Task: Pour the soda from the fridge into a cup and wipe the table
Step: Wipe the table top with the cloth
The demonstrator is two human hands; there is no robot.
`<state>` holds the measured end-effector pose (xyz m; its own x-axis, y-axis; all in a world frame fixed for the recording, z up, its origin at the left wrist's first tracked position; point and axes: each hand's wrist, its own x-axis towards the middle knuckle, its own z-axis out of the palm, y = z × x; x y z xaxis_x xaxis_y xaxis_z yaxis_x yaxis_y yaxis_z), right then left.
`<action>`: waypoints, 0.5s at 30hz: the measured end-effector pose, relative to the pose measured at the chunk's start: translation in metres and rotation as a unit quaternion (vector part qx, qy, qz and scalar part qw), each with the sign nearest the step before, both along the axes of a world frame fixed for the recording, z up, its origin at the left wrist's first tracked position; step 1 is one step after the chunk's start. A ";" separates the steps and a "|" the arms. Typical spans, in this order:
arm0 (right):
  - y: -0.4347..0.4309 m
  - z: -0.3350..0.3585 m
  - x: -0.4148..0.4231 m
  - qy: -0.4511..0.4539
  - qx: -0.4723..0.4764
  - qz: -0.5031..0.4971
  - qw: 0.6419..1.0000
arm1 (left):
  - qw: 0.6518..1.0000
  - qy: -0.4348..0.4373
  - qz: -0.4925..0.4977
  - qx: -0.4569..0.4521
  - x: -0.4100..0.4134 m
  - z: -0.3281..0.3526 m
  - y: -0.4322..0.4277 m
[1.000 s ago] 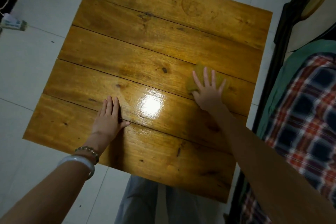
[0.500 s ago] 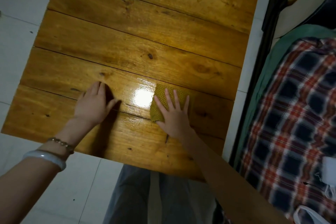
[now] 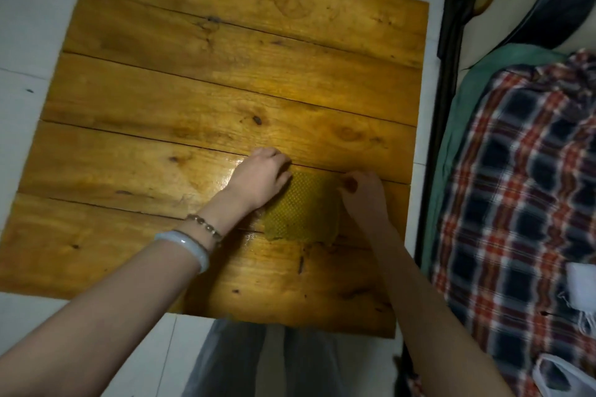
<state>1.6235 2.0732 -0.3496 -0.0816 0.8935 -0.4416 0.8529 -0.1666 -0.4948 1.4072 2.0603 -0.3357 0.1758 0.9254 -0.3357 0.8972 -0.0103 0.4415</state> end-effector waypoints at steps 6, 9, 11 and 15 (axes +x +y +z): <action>0.006 -0.006 -0.002 -0.008 -0.020 -0.015 1.000 | 0.998 0.042 -0.040 -0.028 -0.001 -0.010 0.012; 0.008 -0.002 -0.002 0.021 -0.031 -0.041 0.998 | 0.997 0.030 -0.051 -0.044 -0.003 -0.011 0.015; 0.011 0.006 0.001 0.057 -0.047 -0.071 0.995 | 0.998 0.008 -0.039 -0.051 -0.002 -0.009 0.019; 0.034 0.011 0.018 0.102 -0.039 -0.100 0.989 | 0.994 -0.066 0.024 -0.083 0.004 -0.007 0.040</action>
<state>1.6416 2.1068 -0.3382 -0.0017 0.8644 -0.5028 0.6825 -0.3665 -0.6323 1.4114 2.0998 -0.3430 0.1850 0.8680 -0.4609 0.8293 0.1137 0.5471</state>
